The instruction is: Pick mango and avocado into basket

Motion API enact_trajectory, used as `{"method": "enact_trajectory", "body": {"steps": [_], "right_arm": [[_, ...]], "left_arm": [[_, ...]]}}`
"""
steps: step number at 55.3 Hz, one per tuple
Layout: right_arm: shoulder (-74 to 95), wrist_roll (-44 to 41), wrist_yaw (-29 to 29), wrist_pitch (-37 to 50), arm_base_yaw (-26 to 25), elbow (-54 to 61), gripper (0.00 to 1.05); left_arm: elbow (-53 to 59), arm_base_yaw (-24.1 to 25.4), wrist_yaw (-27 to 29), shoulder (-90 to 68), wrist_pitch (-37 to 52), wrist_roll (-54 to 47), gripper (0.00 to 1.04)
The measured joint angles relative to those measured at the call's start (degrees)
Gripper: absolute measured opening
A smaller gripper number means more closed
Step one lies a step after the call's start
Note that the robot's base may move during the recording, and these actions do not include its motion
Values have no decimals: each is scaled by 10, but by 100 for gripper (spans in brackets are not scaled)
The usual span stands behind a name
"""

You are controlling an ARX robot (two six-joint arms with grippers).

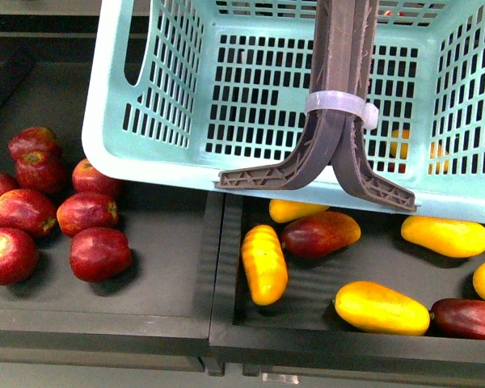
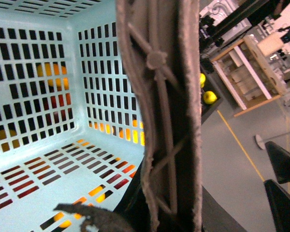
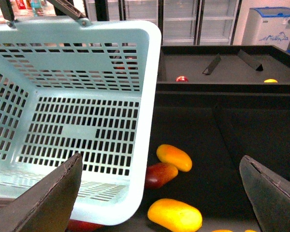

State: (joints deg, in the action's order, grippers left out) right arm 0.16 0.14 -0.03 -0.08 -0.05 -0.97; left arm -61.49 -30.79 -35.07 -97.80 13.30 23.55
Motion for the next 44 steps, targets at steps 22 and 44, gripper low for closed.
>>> {"method": "enact_trajectory", "body": {"steps": [22, 44], "right_arm": [[367, 170, -52, -95, -319, -69, 96], [1084, 461, 23, 134, -253, -311, 96]], "left_arm": [[0, -1, 24, -1, -3, -8, 7], [0, -2, 21, -1, -3, -8, 7]]}}
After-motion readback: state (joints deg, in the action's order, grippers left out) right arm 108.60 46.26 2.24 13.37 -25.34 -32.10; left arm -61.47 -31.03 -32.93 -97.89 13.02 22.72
